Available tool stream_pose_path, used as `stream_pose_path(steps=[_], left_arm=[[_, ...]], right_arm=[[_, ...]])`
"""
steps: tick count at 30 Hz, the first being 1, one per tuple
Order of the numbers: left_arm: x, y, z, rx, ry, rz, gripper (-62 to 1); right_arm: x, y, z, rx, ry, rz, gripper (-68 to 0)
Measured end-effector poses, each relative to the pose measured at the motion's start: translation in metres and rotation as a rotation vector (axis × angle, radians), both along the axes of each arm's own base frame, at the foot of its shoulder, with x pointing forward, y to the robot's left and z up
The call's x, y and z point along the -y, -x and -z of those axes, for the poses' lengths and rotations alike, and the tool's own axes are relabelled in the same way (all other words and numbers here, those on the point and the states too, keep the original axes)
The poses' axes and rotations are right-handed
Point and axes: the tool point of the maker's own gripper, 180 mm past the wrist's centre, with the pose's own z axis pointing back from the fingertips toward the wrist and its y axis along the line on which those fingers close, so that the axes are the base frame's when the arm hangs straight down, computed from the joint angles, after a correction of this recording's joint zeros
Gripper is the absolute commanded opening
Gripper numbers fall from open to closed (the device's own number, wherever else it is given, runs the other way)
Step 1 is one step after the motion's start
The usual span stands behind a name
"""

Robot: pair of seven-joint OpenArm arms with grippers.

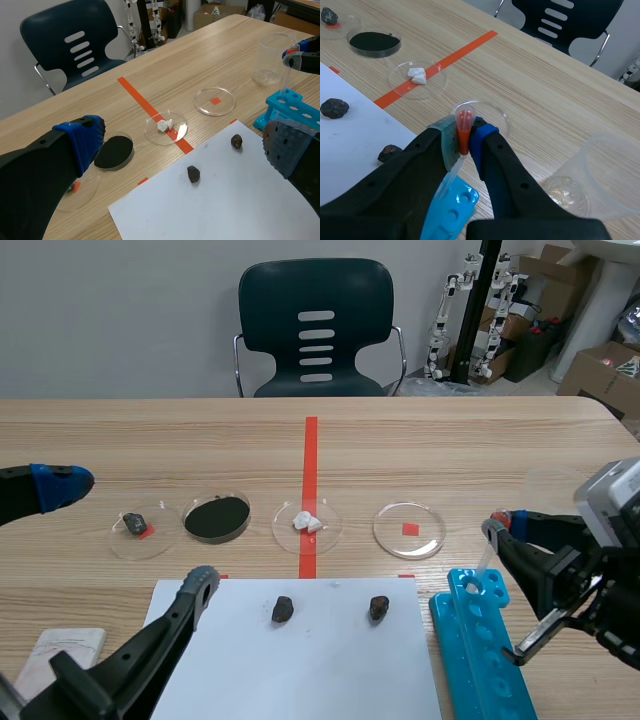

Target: Pick up the dropper by the top with the right hand

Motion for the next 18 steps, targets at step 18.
stream_pose_path(steps=[18], left_arm=[[0.0000, 0.0000, 0.0000, 0.000, 0.000, 0.000, 1.4]], right_arm=[[-0.0007, -0.0001, -0.0023, 0.011, -0.007, -0.003, -66.9]])
